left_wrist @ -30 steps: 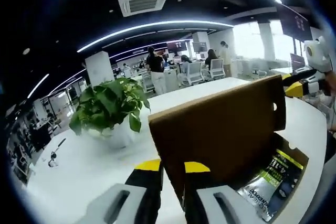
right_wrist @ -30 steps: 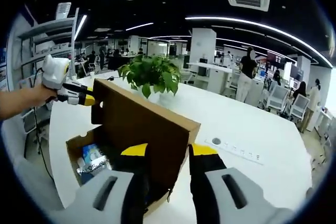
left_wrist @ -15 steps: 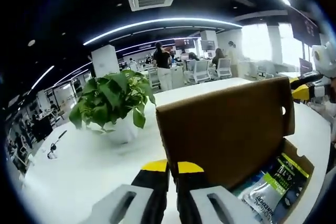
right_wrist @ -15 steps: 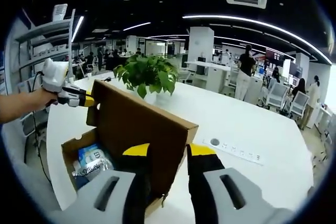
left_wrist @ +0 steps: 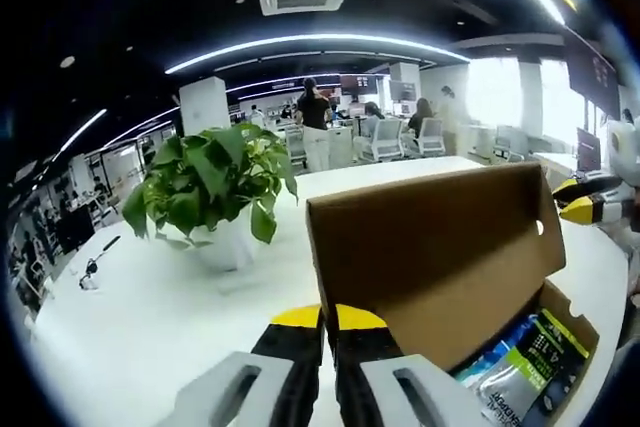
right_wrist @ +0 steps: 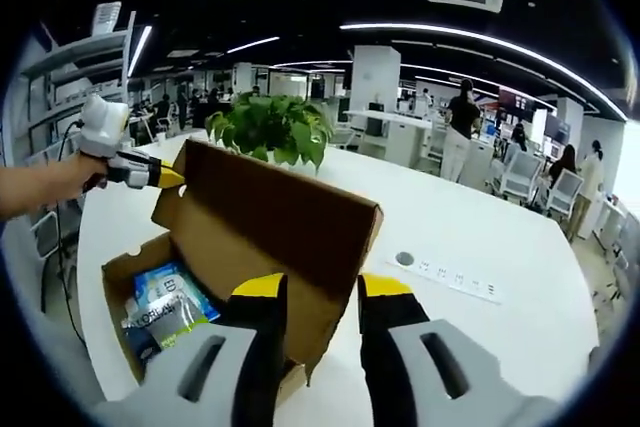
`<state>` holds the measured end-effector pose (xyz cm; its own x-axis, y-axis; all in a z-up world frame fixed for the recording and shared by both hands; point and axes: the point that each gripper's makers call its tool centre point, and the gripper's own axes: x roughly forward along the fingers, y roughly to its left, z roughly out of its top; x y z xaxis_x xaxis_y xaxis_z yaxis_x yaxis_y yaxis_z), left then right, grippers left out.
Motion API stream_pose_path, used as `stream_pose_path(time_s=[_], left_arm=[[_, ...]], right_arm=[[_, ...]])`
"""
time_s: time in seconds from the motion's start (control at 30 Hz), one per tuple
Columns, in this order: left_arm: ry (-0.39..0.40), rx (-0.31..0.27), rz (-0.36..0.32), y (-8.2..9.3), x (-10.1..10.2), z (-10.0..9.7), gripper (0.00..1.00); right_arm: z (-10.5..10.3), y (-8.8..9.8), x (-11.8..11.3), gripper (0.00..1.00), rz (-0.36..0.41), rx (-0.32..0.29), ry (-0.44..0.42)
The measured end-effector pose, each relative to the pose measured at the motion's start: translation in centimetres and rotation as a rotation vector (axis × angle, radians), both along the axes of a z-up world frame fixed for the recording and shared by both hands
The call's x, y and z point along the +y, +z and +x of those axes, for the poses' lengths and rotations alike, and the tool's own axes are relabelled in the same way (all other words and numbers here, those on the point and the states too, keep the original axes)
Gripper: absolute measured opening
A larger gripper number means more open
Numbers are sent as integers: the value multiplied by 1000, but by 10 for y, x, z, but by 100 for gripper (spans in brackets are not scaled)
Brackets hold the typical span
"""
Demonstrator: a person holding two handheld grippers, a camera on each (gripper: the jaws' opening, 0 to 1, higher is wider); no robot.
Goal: Operate the shoe box by opening the lid, removing the specified soft item, and placing it in the target area until the item is outside and the box remains undamaged.
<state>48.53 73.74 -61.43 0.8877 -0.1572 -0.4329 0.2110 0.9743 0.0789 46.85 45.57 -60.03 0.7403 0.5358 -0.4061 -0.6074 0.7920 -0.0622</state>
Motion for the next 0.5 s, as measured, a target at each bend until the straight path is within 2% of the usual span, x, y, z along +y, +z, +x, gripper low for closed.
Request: stream_pose_path(time_s=[0.13,0.5], left_arm=[[2,5,-12,-3,0,5,2],[2,28,-34,-13,-2,16,2]], right_arm=[[-1,-16,-7,22,-24,23,-36],[-10,-52,-15,16,-33,102,-83]])
